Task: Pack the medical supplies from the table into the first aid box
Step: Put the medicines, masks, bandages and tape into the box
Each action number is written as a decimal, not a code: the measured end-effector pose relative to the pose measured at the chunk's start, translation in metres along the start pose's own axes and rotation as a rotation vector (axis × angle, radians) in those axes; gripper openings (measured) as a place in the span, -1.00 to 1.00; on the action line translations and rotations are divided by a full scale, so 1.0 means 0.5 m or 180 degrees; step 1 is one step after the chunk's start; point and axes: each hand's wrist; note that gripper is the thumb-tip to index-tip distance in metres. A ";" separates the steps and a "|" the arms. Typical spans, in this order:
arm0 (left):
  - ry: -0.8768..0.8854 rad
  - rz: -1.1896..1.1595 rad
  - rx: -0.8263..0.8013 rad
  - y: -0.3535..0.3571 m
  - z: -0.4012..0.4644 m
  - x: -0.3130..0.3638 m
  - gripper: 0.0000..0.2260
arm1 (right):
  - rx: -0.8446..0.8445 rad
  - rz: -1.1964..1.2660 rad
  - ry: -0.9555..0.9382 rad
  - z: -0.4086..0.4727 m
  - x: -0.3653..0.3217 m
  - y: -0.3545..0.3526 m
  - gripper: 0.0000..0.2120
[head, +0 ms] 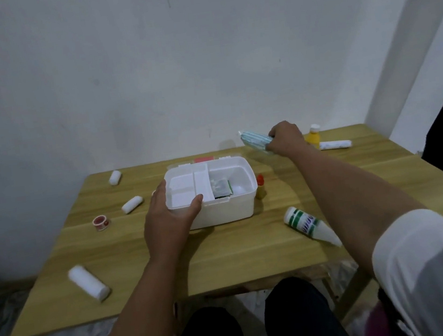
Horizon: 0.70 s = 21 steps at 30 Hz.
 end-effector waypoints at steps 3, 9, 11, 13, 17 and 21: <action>-0.0059 -0.0012 -0.0093 -0.006 0.004 0.005 -0.06 | 0.0045 0.0492 -0.0003 -0.017 -0.017 -0.071 -0.63; -0.0089 -0.0151 -0.0264 -0.020 0.002 0.021 -0.09 | -0.1023 0.0652 -0.0566 -0.086 -0.078 -0.199 -0.68; -0.0144 -0.0131 -0.0319 -0.025 0.003 0.024 -0.05 | -0.1365 0.0325 -0.0751 -0.110 -0.103 -0.224 -0.69; -0.0162 -0.0137 -0.0384 -0.029 0.004 0.024 -0.03 | -0.1570 -0.0073 -0.0909 -0.130 -0.131 -0.230 -0.68; -0.0193 -0.0096 -0.0438 -0.033 0.007 0.023 0.00 | -0.1660 -0.0721 -0.1208 -0.154 -0.183 -0.201 -0.66; -0.0215 -0.0085 -0.0453 -0.032 0.006 0.023 0.03 | -0.1587 -0.1175 -0.1399 -0.163 -0.210 -0.163 -0.66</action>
Point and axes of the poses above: each hand's wrist, its own z-axis towards the middle knuckle, its own y-axis out of the palm, x = y × z, and after that the axes turned 3 degrees about x, right-handed
